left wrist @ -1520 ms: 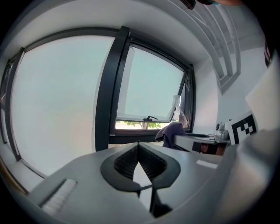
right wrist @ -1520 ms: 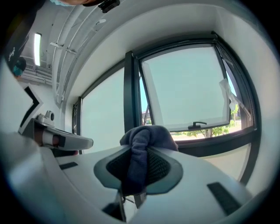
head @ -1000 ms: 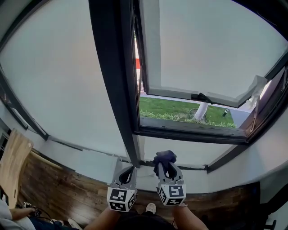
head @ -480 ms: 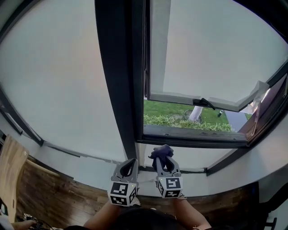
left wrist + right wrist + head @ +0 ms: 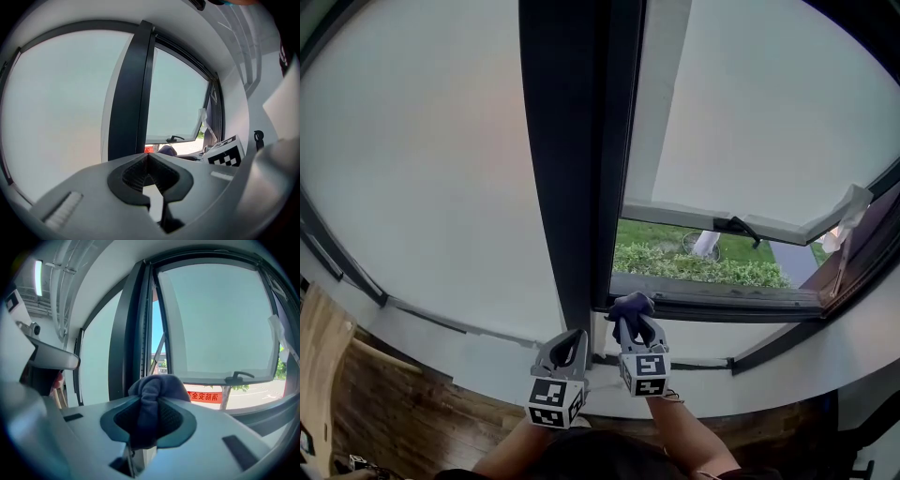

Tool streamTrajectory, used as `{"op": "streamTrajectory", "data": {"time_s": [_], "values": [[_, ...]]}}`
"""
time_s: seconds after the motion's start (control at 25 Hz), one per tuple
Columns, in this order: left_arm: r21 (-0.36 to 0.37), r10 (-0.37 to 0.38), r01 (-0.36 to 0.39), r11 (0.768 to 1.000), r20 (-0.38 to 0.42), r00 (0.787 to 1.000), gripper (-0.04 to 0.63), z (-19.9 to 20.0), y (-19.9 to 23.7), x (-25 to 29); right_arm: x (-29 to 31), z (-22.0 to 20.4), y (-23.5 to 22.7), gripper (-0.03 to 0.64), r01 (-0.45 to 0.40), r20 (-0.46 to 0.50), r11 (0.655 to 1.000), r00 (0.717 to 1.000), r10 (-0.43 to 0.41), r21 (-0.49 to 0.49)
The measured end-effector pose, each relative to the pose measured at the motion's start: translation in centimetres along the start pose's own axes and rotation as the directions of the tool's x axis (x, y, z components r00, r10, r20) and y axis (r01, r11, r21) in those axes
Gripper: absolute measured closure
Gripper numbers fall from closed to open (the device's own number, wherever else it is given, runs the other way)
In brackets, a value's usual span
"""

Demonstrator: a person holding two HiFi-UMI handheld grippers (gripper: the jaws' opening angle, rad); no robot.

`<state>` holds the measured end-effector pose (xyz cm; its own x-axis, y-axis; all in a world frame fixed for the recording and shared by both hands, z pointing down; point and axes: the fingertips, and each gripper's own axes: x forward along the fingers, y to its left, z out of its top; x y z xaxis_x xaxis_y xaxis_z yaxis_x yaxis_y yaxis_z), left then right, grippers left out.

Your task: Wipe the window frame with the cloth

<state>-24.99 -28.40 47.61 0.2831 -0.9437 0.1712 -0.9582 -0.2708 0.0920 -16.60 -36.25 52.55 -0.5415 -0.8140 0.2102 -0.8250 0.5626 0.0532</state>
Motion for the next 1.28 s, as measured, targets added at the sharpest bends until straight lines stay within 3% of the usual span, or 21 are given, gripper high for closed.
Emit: {"op": "streamTrajectory", "data": {"time_s": [0.56,0.76,1.0,1.28], "values": [[-0.001,-0.025,0.025,1.000,0.001,1.000,0.588,0.2,2.5,1.4,7.2,-2.8,0.4,0.532,-0.009,-0.147,0.992,0.989,-0.009,-0.125],[0.008,-0.043,0.043,0.999,-0.004,0.999,0.588,0.0,3.2,1.8,7.5,-3.2,0.3,0.534,0.010,-0.137,0.981,0.990,-0.038,-0.195],[0.015,-0.065,0.065,0.998,-0.001,0.998,0.588,-0.2,2.9,2.4,7.6,-3.3,0.5,0.534,0.006,-0.126,0.979,0.992,-0.032,-0.202],[-0.033,-0.061,0.060,0.998,-0.005,0.998,0.588,-0.6,3.8,2.8,7.1,-3.8,0.0,0.535,0.026,-0.116,0.975,0.992,-0.052,-0.221]]}}
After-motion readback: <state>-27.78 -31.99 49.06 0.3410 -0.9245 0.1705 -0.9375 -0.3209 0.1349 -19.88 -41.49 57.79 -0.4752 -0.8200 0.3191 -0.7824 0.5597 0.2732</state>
